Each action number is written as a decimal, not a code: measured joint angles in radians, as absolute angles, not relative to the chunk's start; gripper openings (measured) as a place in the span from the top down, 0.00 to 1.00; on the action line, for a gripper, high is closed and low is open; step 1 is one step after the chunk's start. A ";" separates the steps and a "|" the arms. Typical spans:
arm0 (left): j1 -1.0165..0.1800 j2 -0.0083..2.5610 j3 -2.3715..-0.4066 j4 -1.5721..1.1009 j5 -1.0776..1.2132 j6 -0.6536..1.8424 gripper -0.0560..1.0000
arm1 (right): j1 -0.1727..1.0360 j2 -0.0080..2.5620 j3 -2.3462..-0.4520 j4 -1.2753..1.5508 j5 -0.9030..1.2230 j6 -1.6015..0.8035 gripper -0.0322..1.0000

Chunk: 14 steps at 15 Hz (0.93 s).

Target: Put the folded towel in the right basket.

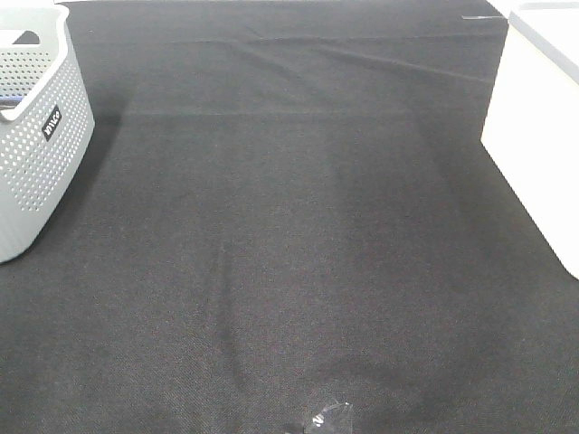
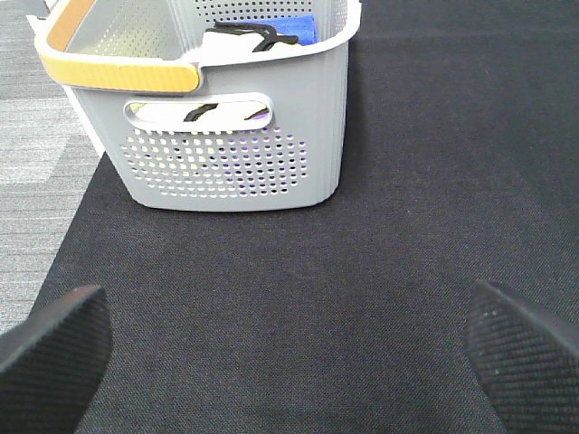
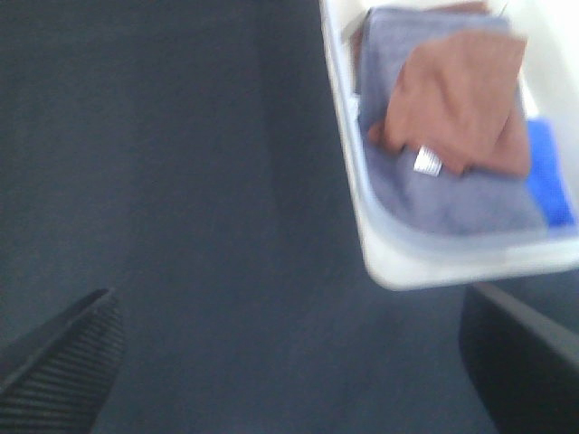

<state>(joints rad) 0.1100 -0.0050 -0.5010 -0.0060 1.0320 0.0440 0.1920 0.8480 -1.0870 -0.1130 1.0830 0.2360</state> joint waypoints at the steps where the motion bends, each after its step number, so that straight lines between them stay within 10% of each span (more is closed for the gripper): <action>1: 0.110 -0.005 -0.501 -0.006 1.032 0.044 0.01 | 0.194 0.734 -0.991 -0.117 1.084 0.257 0.03; 6: 0.110 -0.005 -0.501 -0.006 1.032 0.044 0.01 | 0.194 0.190 -0.650 -0.154 1.085 0.182 0.03; 14: 0.110 -0.005 -0.501 -0.006 1.032 0.044 0.01 | 0.194 -0.004 -0.508 0.079 1.070 -0.147 0.03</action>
